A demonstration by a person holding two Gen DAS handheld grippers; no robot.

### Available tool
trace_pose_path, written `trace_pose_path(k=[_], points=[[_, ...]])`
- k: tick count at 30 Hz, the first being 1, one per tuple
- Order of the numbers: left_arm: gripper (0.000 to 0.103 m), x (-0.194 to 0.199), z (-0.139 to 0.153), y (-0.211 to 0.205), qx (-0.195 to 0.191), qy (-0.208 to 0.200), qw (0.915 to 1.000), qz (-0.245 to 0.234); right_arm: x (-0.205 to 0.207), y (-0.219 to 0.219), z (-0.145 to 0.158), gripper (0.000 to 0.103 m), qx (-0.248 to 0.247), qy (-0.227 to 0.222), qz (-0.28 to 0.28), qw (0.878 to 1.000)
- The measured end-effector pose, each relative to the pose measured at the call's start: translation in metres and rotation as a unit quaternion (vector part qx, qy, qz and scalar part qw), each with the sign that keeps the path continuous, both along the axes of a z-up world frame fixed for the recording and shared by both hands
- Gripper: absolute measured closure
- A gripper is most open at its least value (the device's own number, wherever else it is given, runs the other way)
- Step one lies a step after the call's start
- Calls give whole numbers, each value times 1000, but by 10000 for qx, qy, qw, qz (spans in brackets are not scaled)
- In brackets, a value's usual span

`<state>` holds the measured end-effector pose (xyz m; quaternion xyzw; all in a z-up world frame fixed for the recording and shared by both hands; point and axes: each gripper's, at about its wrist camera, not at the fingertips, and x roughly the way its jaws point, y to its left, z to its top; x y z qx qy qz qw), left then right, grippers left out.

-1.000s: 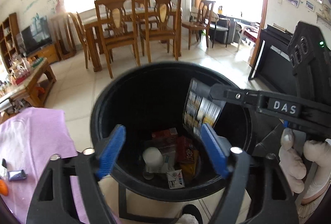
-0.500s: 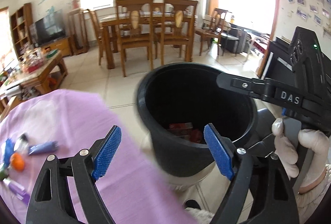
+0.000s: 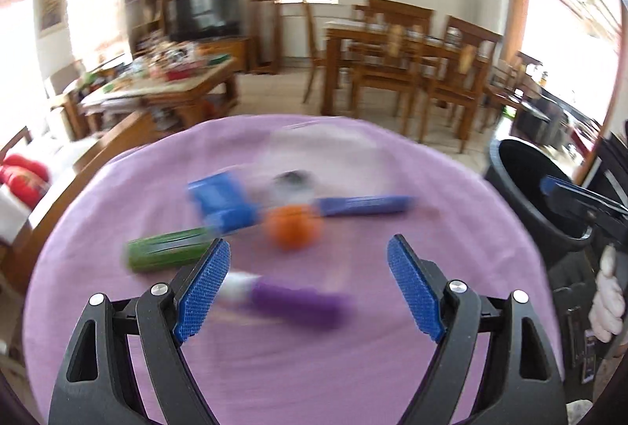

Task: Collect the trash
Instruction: 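Grasp the green Doublemint gum pack with the left tool while the right tool grasps the purple spray bottle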

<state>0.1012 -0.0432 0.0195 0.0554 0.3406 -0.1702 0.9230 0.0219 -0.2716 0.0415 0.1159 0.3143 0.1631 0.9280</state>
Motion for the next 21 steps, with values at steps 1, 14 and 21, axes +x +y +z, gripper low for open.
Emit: trace_pose_path(k=[1, 14, 21], points=[[21, 4, -1, 11, 36, 13, 10000, 75, 4, 15, 0, 32, -46, 19, 113, 9999], [31, 67, -30, 83, 1393, 332, 9867, -766, 66, 177, -33, 32, -1101, 611, 1303, 9834], [31, 76, -42, 73, 1580, 532, 9736, -1561, 92, 198, -55, 32, -1381, 1006, 1588, 9724]])
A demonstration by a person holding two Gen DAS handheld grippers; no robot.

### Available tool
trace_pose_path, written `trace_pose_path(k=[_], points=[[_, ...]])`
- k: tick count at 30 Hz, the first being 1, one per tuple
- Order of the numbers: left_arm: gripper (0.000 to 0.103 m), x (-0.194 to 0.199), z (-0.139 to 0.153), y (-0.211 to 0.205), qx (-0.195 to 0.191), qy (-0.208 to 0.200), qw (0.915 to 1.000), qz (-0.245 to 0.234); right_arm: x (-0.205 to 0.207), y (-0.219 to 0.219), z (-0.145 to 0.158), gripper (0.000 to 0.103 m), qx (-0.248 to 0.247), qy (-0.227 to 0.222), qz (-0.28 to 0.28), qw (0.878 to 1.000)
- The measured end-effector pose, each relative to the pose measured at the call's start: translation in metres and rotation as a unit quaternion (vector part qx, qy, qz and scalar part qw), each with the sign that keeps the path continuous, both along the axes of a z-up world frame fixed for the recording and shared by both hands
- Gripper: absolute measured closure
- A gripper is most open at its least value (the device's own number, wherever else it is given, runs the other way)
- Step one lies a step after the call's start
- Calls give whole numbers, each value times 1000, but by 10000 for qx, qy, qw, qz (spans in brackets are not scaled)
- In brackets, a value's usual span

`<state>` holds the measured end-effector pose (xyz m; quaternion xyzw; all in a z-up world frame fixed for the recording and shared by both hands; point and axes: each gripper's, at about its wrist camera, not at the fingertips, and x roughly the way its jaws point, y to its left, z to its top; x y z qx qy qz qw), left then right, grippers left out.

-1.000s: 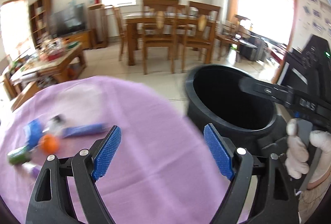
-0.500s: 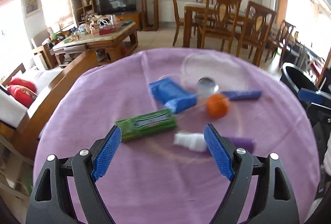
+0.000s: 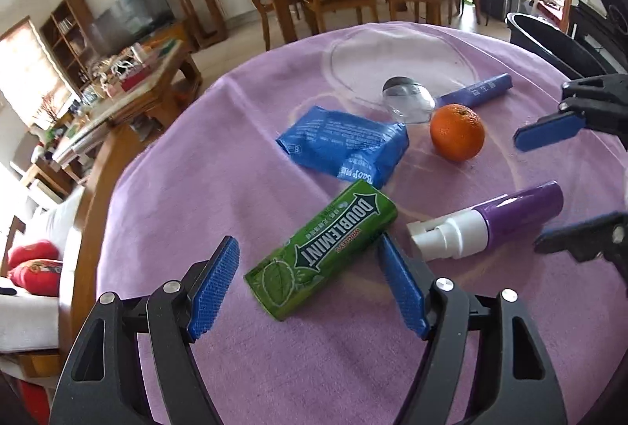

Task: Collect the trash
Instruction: 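Grasp the green Doublemint gum pack with the left tool while the right tool grasps the purple spray bottle, then carry the gum pack and spray bottle over the black bin and open both tools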

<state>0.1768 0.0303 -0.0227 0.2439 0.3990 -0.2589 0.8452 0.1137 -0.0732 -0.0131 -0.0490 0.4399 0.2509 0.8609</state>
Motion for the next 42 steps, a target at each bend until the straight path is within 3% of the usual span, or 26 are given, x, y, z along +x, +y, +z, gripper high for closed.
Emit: trace_pose_path(k=[4, 7, 8, 9, 13, 15, 19, 24, 34, 42], points=[[39, 3, -1, 8, -421, 207, 9988, 109, 5, 7, -10, 48, -134, 161, 147, 9997], [51, -1, -2, 9, -609, 263, 9977, 164, 3, 11, -10, 53, -254, 37, 170, 9995], [56, -1, -3, 7, -617, 242, 9976, 198, 2, 11, -9, 61, -248, 34, 187, 9995], [58, -3, -3, 4, -616, 201, 9975, 265, 2, 11, -9, 67, -224, 42, 194, 9996], [73, -9, -3, -2, -725, 194, 9957, 544, -2, 2, -9, 73, 50, 138, 59, 9999], [73, -11, -2, -3, -722, 163, 9949, 683, -9, -7, -6, 78, 242, 139, 12, 9996], [73, -19, 2, 3, -853, 125, 9913, 995, -28, -33, 9, 78, 663, 34, -172, 9976], [73, -43, 22, 4, -1286, -114, 9838, 1245, -55, -68, 26, 78, 1110, -213, -442, 9926], [73, -86, 57, -51, -1538, -548, 9810, 1049, -99, -146, 50, 78, 1596, -565, -943, 9810], [73, -98, 74, -111, -1722, -587, 9803, 767, -126, -220, 60, 78, 1850, -788, -1411, 9694]])
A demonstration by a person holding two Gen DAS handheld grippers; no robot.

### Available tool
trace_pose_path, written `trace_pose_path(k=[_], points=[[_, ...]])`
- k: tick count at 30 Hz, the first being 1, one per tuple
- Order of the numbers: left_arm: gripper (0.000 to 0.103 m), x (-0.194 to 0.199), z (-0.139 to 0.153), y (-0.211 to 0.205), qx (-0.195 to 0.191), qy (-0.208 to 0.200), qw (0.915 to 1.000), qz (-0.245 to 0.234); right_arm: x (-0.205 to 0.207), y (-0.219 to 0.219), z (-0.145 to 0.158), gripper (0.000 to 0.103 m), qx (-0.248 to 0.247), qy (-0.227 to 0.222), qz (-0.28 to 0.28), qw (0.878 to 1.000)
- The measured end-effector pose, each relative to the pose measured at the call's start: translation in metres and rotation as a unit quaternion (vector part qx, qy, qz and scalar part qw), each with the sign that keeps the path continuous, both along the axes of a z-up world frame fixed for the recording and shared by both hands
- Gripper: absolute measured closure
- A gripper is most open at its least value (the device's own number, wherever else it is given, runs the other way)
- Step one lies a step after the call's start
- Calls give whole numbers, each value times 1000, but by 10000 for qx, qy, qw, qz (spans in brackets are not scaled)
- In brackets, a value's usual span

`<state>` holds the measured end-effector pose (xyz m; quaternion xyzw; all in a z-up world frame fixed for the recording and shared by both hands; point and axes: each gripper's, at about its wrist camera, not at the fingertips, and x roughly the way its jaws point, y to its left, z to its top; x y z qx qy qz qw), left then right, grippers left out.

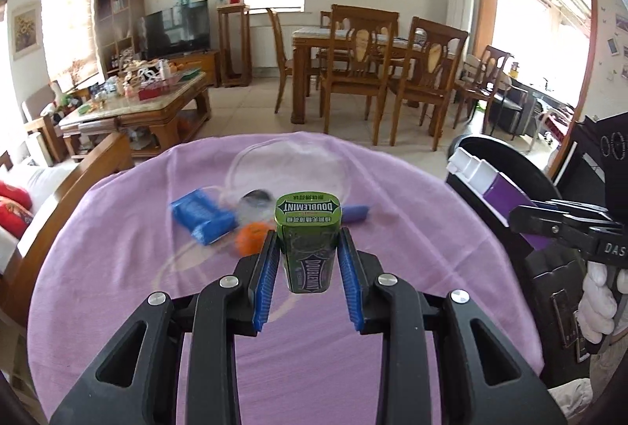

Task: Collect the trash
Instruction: 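Carry the gum pack and spray bottle over the black bin and open both tools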

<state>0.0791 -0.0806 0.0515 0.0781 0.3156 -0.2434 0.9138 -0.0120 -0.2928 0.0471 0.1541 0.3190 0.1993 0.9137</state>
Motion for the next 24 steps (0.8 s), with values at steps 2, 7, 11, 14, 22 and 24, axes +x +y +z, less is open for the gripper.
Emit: trace_pose_path(k=[2, 7, 11, 14, 22, 24], points=[[73, -4, 6, -23, -33, -52, 9998, -173, -5, -22, 1, 78, 78, -33, -181, 9998], [73, -14, 15, -74, -267, -93, 9979, -586, -20, -80, -1, 78, 325, -98, -624, 9975], [73, -17, 16, -116, -464, -61, 9951, -874, -30, -122, -9, 78, 470, -71, -989, 9940], [73, -16, 12, -148, -607, 37, 9923, -1083, -38, -153, -20, 78, 529, -8, -1226, 9910], [73, -15, -8, -221, -790, 310, 9855, -1470, -60, -220, -44, 78, 745, 98, -1867, 9795], [73, -15, -16, -232, -778, 388, 9843, -1534, -62, -232, -51, 78, 791, 146, -1953, 9774]])
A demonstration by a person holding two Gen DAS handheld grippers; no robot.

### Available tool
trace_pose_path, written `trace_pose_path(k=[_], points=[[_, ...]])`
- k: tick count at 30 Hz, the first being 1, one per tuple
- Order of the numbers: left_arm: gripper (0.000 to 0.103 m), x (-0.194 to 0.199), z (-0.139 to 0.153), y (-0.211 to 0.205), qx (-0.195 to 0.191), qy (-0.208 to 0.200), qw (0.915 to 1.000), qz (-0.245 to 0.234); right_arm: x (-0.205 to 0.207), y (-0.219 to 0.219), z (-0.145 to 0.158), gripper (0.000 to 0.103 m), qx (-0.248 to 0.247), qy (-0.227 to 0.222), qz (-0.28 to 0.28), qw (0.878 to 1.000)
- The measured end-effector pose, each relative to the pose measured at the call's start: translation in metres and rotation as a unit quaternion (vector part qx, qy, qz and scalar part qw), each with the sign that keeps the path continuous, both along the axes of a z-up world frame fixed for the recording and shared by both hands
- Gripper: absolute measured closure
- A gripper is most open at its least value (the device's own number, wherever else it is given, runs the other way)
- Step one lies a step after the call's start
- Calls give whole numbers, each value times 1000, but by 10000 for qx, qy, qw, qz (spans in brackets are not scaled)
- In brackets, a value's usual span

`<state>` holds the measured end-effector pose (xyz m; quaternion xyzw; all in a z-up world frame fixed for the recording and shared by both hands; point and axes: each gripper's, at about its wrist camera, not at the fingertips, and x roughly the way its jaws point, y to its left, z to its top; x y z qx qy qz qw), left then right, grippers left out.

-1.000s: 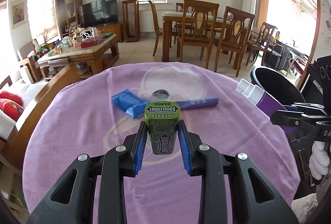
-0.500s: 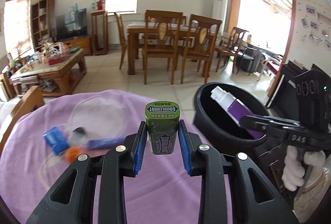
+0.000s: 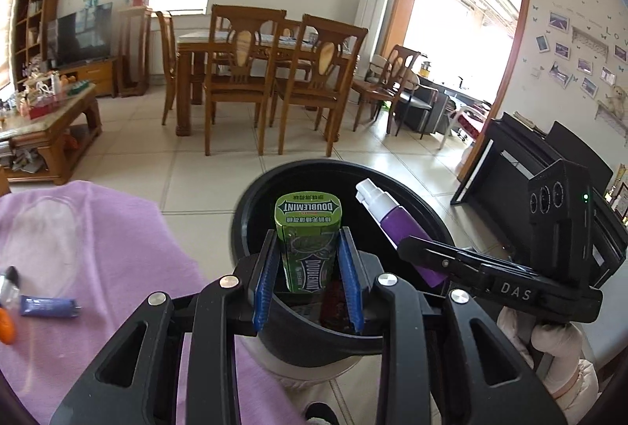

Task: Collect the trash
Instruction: 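Carry the gum pack and spray bottle over the black bin and open both tools, then grasp the blue wrapper with the left tool while the right tool grasps the blue tube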

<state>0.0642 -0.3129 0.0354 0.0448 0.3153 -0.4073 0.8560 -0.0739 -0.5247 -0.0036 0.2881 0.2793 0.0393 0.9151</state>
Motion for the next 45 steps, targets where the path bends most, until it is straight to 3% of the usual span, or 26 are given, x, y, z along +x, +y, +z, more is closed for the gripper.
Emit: trace_pose_path(k=[12, 35, 37, 39, 42, 45], points=[[73, 1, -31, -38, 337, 85, 9992, -194, -4, -30, -32, 77, 212, 244, -234, 9992], [72, -17, -31, -53, 602, -225, 9975, -285, 2, -14, -21, 77, -84, 404, -398, 9984], [71, -17, -28, -53, 608, -261, 9974, -268, 2, -13, -18, 72, -149, 417, -428, 9981], [70, -21, -24, -50, 586, -353, 9974, -219, 0, -10, -15, 57, -190, 328, -445, 9983], [69, -28, -18, -46, 593, -477, 9969, -205, -1, -6, -8, 55, -317, 244, -457, 9982], [53, -37, -11, -38, 581, -679, 9959, -132, -1, -6, -6, 55, -307, 173, -445, 9984]])
